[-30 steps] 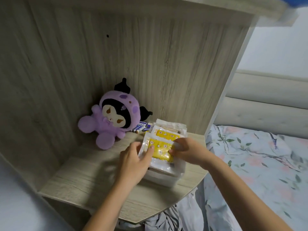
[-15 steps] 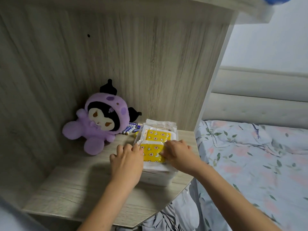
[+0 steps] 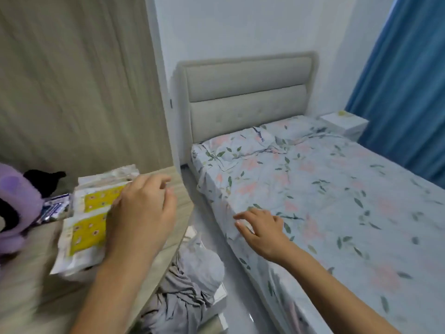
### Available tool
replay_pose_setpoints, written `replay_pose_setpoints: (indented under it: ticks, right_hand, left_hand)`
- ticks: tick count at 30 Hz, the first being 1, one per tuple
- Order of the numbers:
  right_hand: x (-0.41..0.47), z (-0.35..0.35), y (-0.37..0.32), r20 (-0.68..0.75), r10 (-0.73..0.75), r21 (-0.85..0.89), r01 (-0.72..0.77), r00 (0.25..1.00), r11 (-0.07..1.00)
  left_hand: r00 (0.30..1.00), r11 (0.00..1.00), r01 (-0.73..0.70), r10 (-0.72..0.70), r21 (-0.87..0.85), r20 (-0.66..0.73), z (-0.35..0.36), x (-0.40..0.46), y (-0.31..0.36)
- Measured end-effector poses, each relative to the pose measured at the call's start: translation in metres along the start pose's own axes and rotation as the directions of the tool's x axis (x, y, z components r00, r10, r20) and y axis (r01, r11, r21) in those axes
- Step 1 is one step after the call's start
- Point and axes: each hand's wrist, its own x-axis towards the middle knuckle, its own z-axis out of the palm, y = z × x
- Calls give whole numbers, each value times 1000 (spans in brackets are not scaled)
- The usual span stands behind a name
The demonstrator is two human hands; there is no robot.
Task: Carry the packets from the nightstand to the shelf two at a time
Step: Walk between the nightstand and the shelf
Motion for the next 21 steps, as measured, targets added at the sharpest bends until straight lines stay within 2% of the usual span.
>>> replay_pose_setpoints:
  ticks: [3,5,7,10,14,21]
  right_hand:
    - [-46,-17,71,24,217,-105,-213,976,971]
    - [-85,-29,121,4,338,-107,-336,941,936]
    - [-130,-41,168,-38,434,-70,-435,900,898]
    - [-203,-56,232,-76,567,45,-565,820,824]
    - [-305,-69,310,-94,700,78,-696,708,714]
    - [-462,-96,419,-65,835,93,-829,547,551]
  left_hand:
    - [961,982,-158,177,-108,211,54,-8,58]
    - [899,957,-257,287,-133,331,90,-19,96]
    - [804,919,-364,391,-149,448,122,-34,138]
    - [614,833,-520,519,-190,595,163,-72,211]
    - [401,697,-663,639,-273,656,202,-151,310]
    - [153,516,-750,745,-415,649,238,-292,469]
